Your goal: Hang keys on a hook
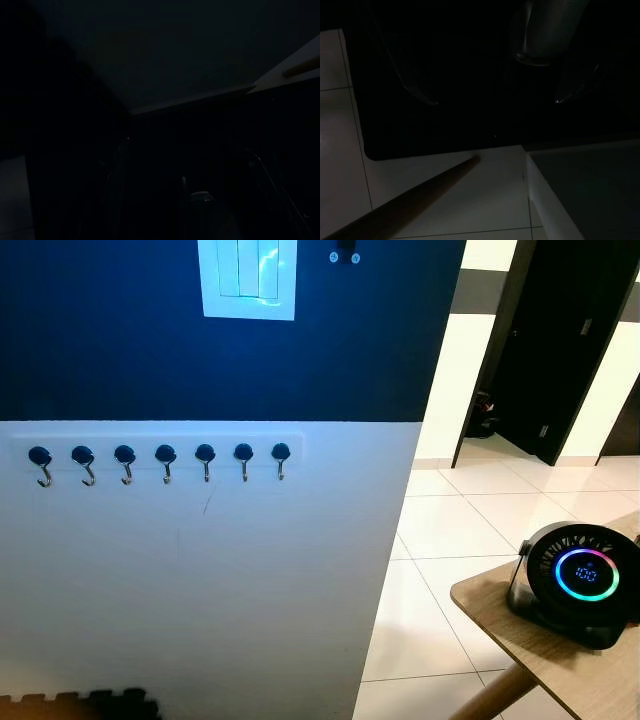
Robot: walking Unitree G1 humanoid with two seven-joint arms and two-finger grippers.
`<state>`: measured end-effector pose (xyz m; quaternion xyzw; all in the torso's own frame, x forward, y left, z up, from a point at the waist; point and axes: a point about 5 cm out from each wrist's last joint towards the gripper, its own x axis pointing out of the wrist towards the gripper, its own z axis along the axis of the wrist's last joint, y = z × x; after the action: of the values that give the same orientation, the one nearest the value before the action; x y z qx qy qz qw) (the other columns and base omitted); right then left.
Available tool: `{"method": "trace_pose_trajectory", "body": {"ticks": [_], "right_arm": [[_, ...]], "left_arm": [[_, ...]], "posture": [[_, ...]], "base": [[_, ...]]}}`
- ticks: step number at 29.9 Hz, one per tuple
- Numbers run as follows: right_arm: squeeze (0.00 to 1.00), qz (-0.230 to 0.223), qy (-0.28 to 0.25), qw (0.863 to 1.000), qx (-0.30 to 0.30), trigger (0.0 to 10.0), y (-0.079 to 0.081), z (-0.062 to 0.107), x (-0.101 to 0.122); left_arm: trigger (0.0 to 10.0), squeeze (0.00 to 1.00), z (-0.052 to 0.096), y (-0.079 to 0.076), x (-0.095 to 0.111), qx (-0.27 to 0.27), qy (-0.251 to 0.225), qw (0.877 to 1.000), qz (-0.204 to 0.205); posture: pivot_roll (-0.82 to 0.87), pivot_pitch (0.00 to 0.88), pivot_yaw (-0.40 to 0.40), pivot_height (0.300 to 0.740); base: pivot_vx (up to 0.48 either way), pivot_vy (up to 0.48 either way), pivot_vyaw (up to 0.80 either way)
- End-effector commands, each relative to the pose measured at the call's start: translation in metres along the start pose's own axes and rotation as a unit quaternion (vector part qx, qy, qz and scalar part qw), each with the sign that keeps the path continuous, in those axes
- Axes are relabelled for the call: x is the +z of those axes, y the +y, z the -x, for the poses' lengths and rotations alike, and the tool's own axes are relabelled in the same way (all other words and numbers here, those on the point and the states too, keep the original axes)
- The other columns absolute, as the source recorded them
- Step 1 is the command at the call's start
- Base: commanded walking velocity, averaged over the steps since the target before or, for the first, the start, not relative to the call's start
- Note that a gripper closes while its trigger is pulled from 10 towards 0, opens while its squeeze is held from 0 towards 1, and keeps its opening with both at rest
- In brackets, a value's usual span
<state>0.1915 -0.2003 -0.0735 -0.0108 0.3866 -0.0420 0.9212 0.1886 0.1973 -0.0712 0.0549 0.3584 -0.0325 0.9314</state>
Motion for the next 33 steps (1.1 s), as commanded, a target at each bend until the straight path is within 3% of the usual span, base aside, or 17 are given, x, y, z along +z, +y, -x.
{"method": "trace_pose_trajectory", "body": {"ticks": [1, 11, 33], "right_arm": [[0.0, 0.002, -0.001, 1.0, 0.001, 10.0, 0.0012, -0.0002, 0.0008], [0.0, 0.002, 0.005, 1.0, -0.001, 10.0, -0.0008, 0.0006, -0.0021], [0.0, 0.01, 0.015, 1.0, 0.004, 10.0, 0.0006, 0.0019, -0.0075]], "left_arm": [[10.0, 0.0, -0.0004, -0.0011, 0.0013, -0.004, -0.003, 1.0, -0.007], [10.0, 0.0, 0.0001, 0.0, 0.0004, -0.007, -0.001, 1.0, -0.014], [10.0, 0.0, 0.0021, 0.0014, -0.0035, -0.005, 0.002, 1.0, -0.018]], "posture": [[0.05, 0.019, -0.026, 0.74], [0.05, 0.017, -0.02, 0.74], [0.06, 0.015, -0.021, 0.74]], "base": [[0.0, 0.0, 0.0], [0.0, 0.0, 0.0], [0.0, 0.0, -0.8]]}}
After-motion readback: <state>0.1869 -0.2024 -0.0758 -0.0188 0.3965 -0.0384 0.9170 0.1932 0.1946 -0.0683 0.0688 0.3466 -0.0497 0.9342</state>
